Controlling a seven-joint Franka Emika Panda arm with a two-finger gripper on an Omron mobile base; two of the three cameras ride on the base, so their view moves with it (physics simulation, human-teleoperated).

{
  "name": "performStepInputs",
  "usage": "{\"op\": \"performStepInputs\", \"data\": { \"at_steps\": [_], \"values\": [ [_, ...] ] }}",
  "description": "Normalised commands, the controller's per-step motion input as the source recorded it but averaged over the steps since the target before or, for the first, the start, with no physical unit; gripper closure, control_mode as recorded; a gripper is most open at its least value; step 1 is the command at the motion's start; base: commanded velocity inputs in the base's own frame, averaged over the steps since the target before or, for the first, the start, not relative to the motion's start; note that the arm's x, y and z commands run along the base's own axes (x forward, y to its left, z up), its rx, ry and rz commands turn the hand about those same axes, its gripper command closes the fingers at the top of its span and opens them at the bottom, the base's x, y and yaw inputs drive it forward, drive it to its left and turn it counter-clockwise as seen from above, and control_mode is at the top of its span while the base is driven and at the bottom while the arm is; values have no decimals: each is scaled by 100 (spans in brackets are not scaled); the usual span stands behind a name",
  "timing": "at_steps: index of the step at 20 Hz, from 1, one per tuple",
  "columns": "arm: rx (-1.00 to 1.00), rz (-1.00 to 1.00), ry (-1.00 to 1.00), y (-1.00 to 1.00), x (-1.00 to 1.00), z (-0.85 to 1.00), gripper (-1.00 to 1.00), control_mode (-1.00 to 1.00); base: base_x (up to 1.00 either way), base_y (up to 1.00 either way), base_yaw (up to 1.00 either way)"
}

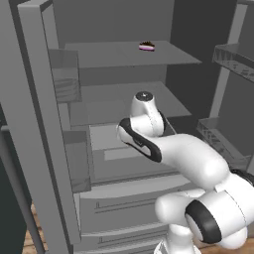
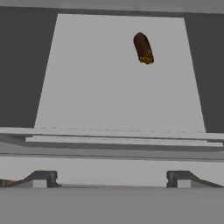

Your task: Fully open the fridge drawer.

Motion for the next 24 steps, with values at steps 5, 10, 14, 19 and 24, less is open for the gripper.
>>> {"op": "performStepInputs", "data": {
  "at_steps": [5,10,14,19,24],
  "values": [
    [0,-3,-2,0,31,-29,-100,-100,0,0,0],
    [0,-1,0,0,24,-34,-100,-100,0,0,0],
    [0,-1,0,0,17,-35,-100,-100,0,0,0],
    [0,-1,0,0,21,-34,-100,-100,0,0,0],
    [0,-2,0,0,3,-41,-100,-100,0,0,0]
  ]
}}
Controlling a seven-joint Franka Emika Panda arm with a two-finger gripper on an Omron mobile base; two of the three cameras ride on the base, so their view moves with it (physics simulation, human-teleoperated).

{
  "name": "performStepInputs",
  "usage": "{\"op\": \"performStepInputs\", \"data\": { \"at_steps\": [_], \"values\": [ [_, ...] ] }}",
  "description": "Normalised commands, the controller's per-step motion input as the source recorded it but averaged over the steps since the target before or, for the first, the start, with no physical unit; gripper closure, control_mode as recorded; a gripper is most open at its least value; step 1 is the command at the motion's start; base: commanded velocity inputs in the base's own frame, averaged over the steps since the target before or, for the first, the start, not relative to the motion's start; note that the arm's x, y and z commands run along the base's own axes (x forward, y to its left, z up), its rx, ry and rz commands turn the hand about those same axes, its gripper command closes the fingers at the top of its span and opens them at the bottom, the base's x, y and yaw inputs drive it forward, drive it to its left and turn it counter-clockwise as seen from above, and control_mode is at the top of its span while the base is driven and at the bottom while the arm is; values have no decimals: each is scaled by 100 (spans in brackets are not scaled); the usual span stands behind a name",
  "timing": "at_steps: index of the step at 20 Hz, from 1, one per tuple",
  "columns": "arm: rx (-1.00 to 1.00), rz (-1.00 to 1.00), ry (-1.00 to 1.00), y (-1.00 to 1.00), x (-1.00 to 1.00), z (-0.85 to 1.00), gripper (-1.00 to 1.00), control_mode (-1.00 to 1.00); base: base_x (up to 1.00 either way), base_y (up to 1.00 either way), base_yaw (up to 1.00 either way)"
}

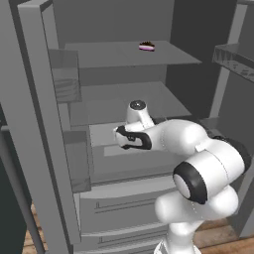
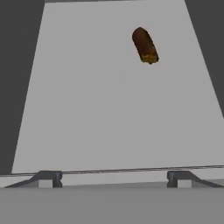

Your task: Fully open the fridge drawer.

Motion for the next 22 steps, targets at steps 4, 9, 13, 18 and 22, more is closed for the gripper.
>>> {"op": "performStepInputs", "data": {
  "at_steps": [4,9,13,18,22],
  "values": [
    [0,-7,11,-13,-57,-69,-100,-100,0,0,0],
    [0,-10,14,-34,-100,-82,-100,-100,0,0,0],
    [0,-9,15,-38,-100,-82,-100,-100,0,0,0],
    [0,-9,16,-39,-100,-77,-100,-100,0,0,0],
    [0,-10,16,-38,-100,-70,-100,-100,0,0,0]
  ]
}}
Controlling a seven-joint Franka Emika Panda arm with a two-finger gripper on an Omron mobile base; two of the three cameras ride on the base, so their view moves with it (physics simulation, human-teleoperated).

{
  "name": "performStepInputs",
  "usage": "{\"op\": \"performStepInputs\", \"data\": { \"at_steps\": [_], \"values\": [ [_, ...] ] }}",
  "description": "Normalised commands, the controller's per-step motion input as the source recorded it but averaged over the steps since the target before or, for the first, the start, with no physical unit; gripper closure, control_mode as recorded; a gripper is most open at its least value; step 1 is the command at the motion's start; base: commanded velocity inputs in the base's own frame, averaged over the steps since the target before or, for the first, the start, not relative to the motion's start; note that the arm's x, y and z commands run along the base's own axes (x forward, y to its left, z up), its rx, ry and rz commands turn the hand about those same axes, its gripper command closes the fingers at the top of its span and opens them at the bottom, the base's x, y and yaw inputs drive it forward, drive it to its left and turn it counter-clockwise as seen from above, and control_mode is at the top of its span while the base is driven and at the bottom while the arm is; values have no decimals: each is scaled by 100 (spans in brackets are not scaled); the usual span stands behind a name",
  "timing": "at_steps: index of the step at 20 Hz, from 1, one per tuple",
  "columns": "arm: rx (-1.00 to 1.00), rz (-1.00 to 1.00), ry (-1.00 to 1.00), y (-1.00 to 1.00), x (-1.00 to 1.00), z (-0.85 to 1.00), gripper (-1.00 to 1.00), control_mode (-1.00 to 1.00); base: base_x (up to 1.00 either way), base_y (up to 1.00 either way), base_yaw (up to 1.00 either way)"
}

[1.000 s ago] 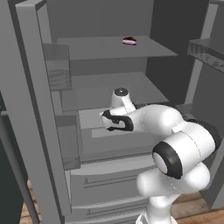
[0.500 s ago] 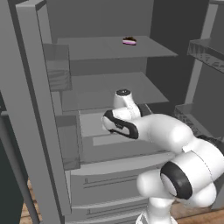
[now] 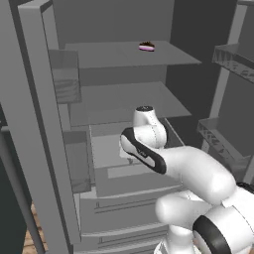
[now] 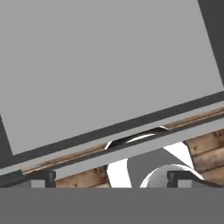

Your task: Fully open the fridge drawer.

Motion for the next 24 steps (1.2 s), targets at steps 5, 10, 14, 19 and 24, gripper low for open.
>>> {"op": "performStepInputs", "data": {
  "at_steps": [5,10,14,19,24],
  "values": [
    [1,-7,2,-32,-100,-29,-100,-100,0,0,0],
    [5,-1,-14,-9,-90,12,-100,-100,0,0,0],
    [9,0,-41,0,-59,69,-100,-100,0,0,0],
    [8,-1,-48,0,-36,87,-100,-100,0,0,0],
    [4,-1,-28,0,-2,87,-100,-100,0,0,0]
  ]
}}
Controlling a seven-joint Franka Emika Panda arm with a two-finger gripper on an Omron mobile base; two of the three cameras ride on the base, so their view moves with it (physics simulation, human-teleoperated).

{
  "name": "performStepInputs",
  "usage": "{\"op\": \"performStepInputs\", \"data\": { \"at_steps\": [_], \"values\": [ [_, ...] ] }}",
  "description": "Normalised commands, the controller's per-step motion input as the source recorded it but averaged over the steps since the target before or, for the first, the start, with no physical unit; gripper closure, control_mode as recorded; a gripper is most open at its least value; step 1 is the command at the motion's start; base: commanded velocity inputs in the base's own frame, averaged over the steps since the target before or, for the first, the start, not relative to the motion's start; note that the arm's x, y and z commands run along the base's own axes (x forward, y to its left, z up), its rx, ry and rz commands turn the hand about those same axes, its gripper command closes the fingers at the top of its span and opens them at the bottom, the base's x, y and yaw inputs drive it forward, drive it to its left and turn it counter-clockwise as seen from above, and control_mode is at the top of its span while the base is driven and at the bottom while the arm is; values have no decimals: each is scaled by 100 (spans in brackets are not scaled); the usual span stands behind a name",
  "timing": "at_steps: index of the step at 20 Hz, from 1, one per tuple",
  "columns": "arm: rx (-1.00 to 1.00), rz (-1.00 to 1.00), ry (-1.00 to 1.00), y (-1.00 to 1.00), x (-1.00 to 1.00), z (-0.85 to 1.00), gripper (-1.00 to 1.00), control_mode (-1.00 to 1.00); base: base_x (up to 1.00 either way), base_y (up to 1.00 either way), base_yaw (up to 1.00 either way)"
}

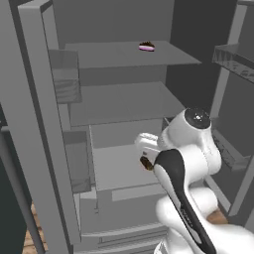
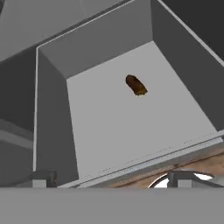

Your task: Fully open the fridge drawer.

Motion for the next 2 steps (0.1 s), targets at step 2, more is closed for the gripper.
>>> {"op": "performStepInputs", "data": {
  "at_steps": [2],
  "values": [
    [1,0,-1,0,0,100,-100,-100,0,0,0]
  ]
}}
